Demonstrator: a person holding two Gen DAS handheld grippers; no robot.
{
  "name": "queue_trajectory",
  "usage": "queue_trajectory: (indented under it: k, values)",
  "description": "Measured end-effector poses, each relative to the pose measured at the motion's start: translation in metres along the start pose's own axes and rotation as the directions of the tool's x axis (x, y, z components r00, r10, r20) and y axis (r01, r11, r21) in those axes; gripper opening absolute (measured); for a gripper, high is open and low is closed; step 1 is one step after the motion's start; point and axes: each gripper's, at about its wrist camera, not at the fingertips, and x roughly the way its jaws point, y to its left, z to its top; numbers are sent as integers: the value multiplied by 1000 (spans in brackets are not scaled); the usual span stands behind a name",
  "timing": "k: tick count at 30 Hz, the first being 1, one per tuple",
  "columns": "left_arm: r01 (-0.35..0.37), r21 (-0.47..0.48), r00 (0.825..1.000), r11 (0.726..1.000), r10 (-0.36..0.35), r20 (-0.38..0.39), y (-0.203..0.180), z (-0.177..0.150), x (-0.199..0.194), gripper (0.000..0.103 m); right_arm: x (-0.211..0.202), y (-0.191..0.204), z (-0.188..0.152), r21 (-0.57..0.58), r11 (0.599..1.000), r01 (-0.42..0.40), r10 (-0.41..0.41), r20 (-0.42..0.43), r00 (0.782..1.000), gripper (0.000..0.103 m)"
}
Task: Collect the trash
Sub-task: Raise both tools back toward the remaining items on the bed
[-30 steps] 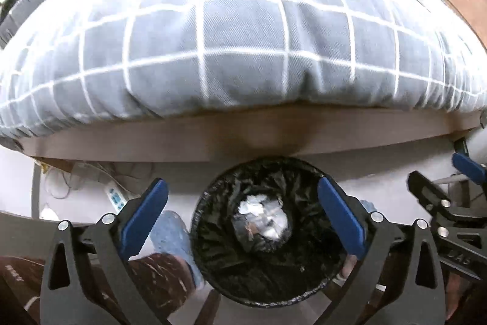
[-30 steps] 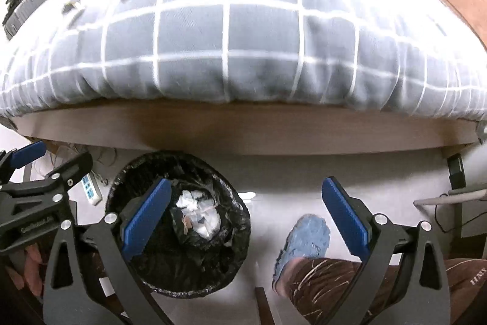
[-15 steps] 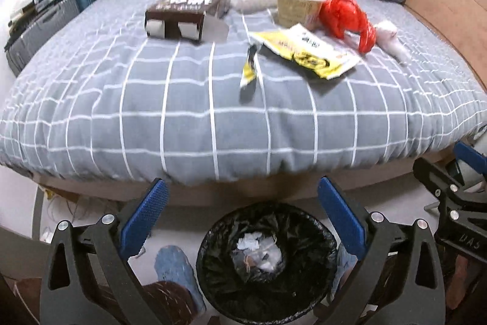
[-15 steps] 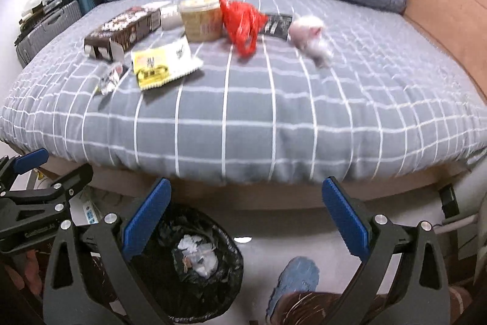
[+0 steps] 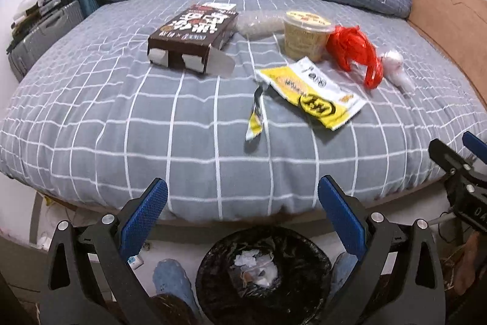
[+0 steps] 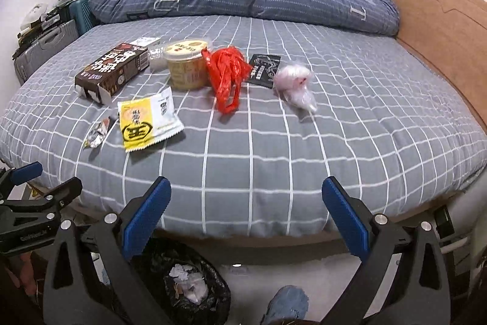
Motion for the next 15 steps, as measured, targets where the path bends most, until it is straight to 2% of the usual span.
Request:
queue_trajectory:
  k: [5, 15]
  values:
    - [-16, -14, 1000, 1000, 17, 10, -5, 17, 9, 97, 9, -1, 11, -28, 999, 43, -42, 30, 999, 95]
    - [11, -3, 1000, 1000, -11, 26, -27, 45, 24, 97, 31, -13, 36, -16, 999, 40, -39, 44, 998, 95]
